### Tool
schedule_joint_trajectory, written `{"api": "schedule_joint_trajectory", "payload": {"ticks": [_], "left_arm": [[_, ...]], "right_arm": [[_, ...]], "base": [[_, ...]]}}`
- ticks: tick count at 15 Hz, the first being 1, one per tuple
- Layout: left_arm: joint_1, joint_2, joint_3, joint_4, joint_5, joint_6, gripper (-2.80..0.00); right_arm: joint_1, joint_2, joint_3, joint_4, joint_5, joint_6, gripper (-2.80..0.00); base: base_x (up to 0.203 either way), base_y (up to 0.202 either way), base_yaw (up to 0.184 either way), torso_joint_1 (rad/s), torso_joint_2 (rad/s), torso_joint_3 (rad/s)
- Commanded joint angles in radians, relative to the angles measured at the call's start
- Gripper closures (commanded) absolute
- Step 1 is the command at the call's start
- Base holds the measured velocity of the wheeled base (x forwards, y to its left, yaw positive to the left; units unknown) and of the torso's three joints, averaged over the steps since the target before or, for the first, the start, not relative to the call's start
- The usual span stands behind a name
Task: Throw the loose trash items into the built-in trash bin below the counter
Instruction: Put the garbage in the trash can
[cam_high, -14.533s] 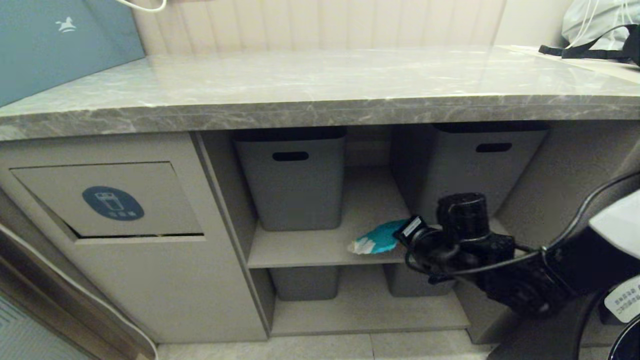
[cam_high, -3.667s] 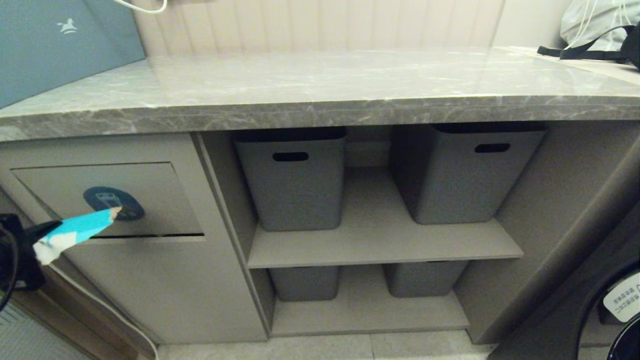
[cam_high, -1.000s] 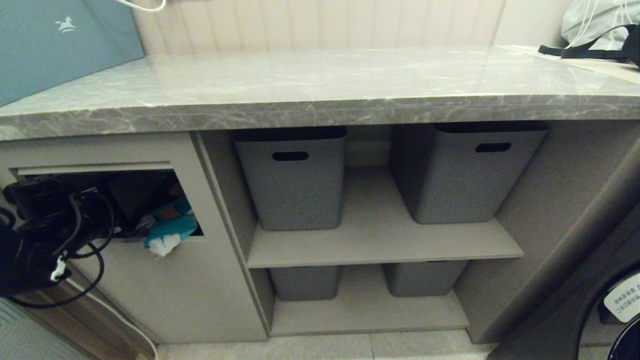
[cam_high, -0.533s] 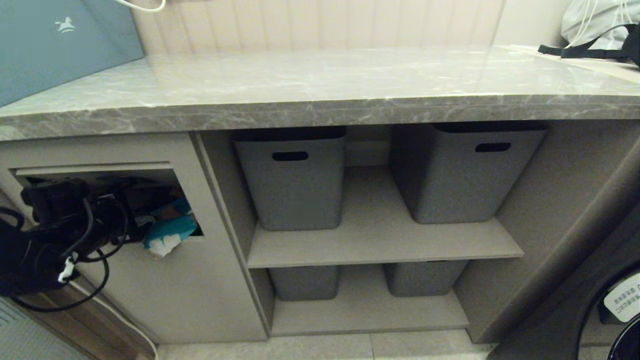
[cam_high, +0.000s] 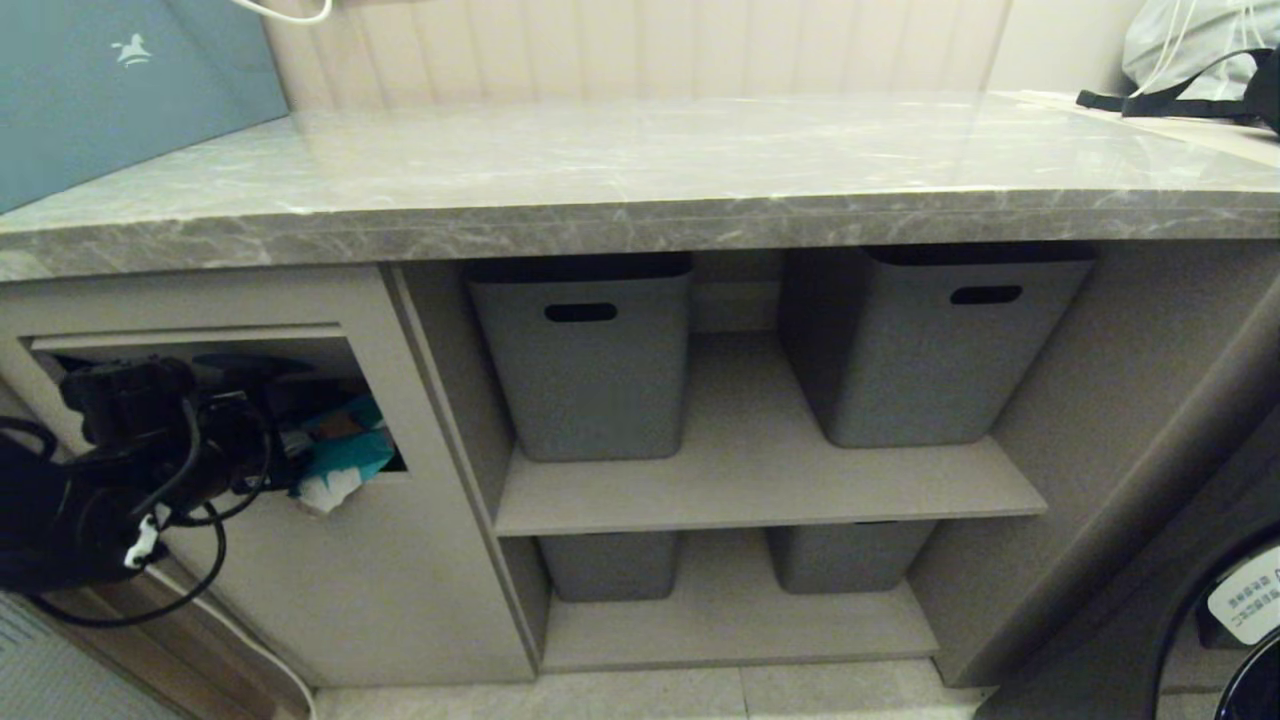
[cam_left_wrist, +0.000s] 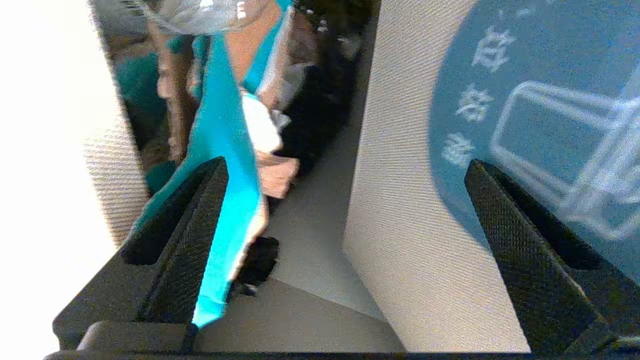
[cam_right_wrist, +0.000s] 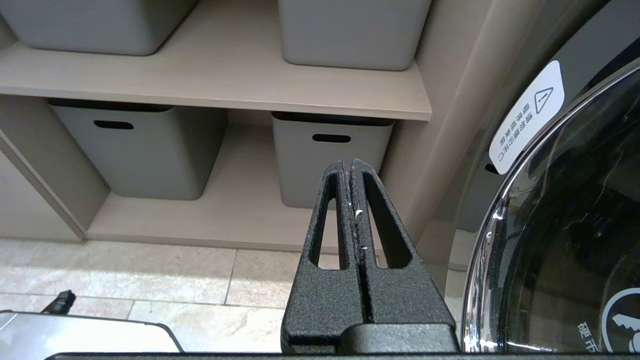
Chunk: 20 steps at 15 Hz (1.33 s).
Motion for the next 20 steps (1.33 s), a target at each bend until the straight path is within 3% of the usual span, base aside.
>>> {"api": "schedule_joint_trajectory", "payload": {"ticks": [1, 3, 12, 16, 20], "left_arm": [[-0.003, 0.01, -0.001, 0.01, 0.031, 0.005, -2.8], [-0.005, 0.011, -0.001, 0.018, 0.061, 0.029, -2.8], [-0.054, 0.057, -0.026, 0.059, 0.055, 0.032, -2.8], [-0.1, 0.094, -0.102, 0.06, 0.048, 0.022, -2.8], [-0.095, 0.0, -0.062, 0.047, 0.053, 0.004, -2.8]], "right_arm": [[0.001, -0.002, 0.0, -0.001, 0.001, -0.001, 0.0], [0.001, -0.002, 0.0, 0.0, 0.001, -0.001, 0.0], [0.0, -0.002, 0.0, 0.0, 0.001, -0.001, 0.0], [0.001, -0.002, 0.0, 0.001, 0.001, -0.001, 0.0], [0.001, -0.002, 0.0, -0.001, 0.001, -0.001, 0.0]], "base": [[0.0, 0.0, 0.0, 0.0, 0.0, 0.0], [0.0, 0.0, 0.0, 0.0, 0.0, 0.0], [0.0, 0.0, 0.0, 0.0, 0.0, 0.0], [0.0, 0.0, 0.0, 0.0, 0.0, 0.0], [0.0, 0.0, 0.0, 0.0, 0.0, 0.0]]}}
